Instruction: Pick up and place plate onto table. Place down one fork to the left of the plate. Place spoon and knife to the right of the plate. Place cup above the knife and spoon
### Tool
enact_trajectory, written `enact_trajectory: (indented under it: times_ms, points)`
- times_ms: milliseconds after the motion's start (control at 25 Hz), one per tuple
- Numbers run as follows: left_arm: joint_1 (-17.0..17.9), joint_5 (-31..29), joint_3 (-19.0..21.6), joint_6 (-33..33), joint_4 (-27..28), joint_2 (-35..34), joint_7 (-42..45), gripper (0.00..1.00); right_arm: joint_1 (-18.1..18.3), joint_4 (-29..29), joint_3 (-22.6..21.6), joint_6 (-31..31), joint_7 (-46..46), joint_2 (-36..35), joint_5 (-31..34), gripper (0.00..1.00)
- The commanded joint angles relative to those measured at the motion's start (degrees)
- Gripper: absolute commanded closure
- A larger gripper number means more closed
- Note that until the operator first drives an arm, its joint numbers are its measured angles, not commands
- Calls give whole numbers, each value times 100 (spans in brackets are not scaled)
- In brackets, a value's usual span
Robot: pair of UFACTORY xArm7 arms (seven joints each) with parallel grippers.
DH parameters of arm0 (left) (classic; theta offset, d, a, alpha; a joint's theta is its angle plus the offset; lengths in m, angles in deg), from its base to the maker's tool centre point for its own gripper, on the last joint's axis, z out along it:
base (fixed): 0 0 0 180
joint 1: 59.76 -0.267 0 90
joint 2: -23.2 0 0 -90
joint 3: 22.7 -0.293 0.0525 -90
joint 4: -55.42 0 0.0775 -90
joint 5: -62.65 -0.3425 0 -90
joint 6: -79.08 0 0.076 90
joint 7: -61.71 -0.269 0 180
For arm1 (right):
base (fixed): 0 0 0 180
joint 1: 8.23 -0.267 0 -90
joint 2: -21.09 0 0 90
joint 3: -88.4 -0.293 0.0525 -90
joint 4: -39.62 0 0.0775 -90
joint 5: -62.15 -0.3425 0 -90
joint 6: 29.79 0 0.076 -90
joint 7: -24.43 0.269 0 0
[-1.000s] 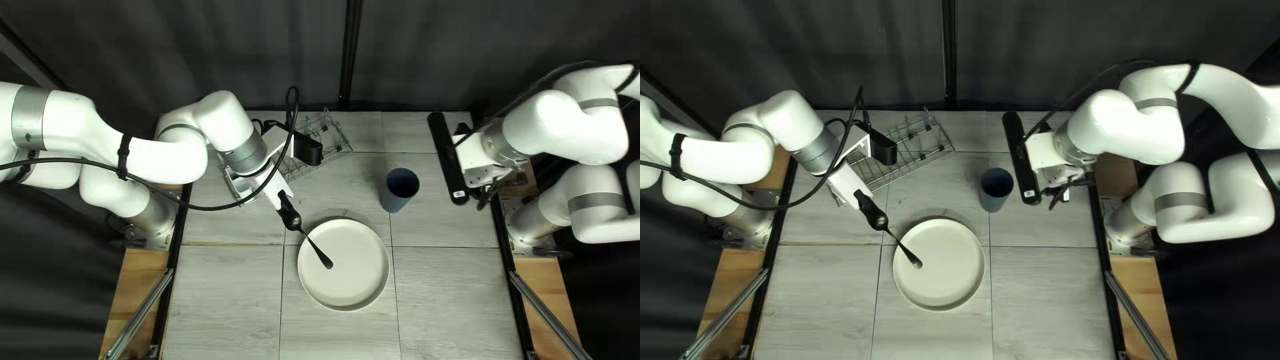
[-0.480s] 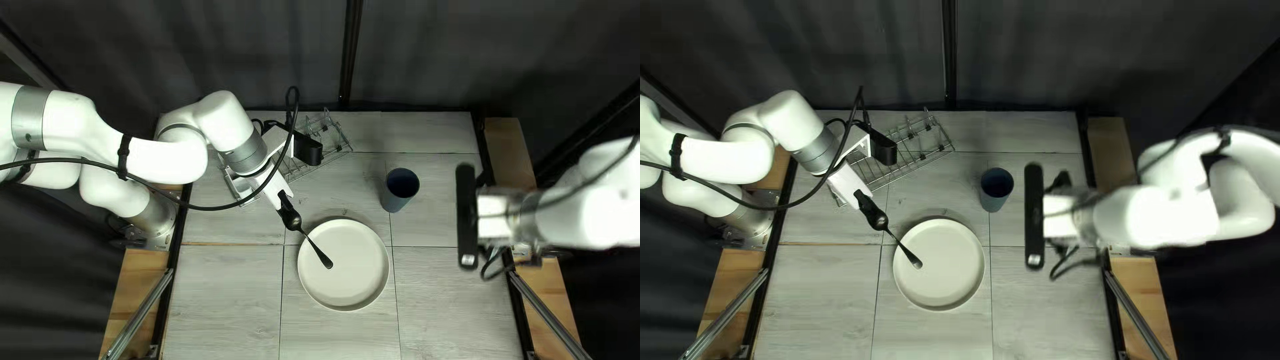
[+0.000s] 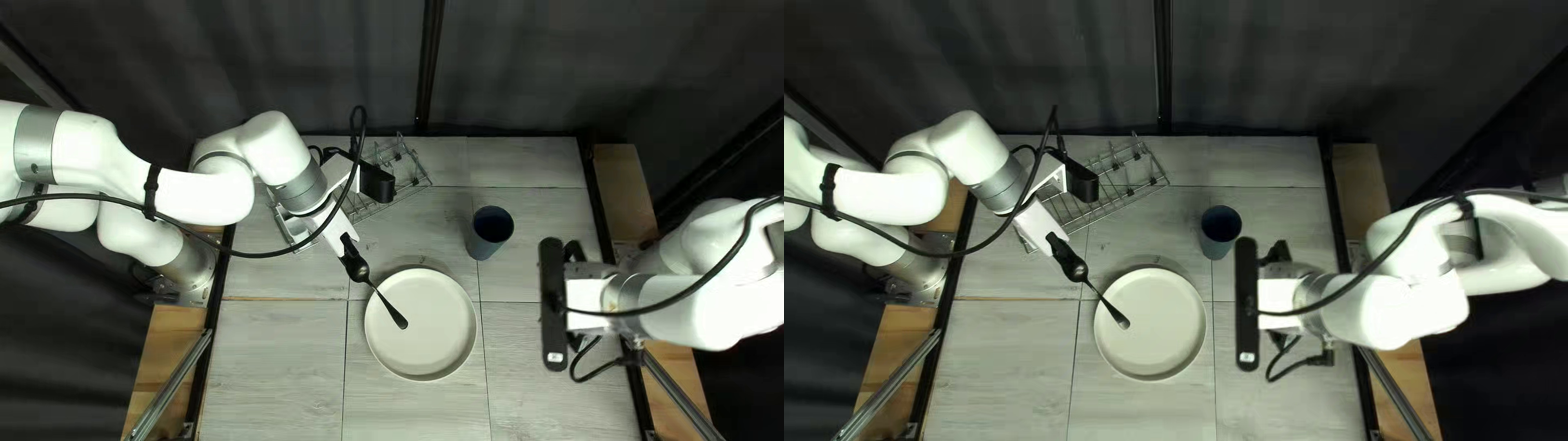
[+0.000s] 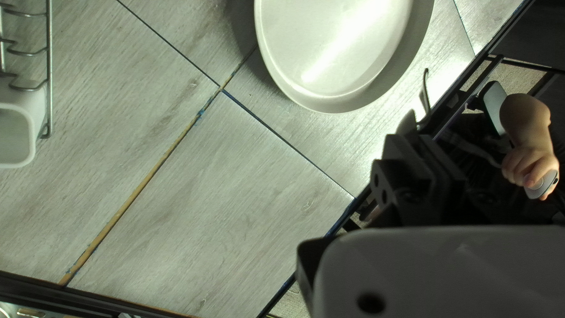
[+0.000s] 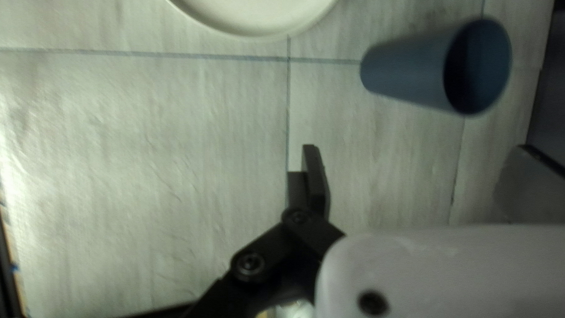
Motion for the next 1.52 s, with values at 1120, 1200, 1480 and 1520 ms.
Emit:
enact_trajectory:
  times_ms: [1120, 1200, 1480, 1520]
  points:
    - [0, 0, 0, 0, 0, 0, 0, 100, 904, 2005, -1716, 973, 7165, -4186, 5151, 0]
    - [0, 0, 0, 0, 0, 0, 0, 100, 775, 2025, -1563, 1085, 7340, -4363, 5430, 0]
    - [0, 0, 0, 0, 0, 0, 0, 100, 499, 2160, -1274, 1141, 7777, -4760, 6044, 0]
    - [0, 0, 0, 0, 0, 0, 0, 100, 477, 2185, -1257, 1145, 7789, -4798, 6079, 0]
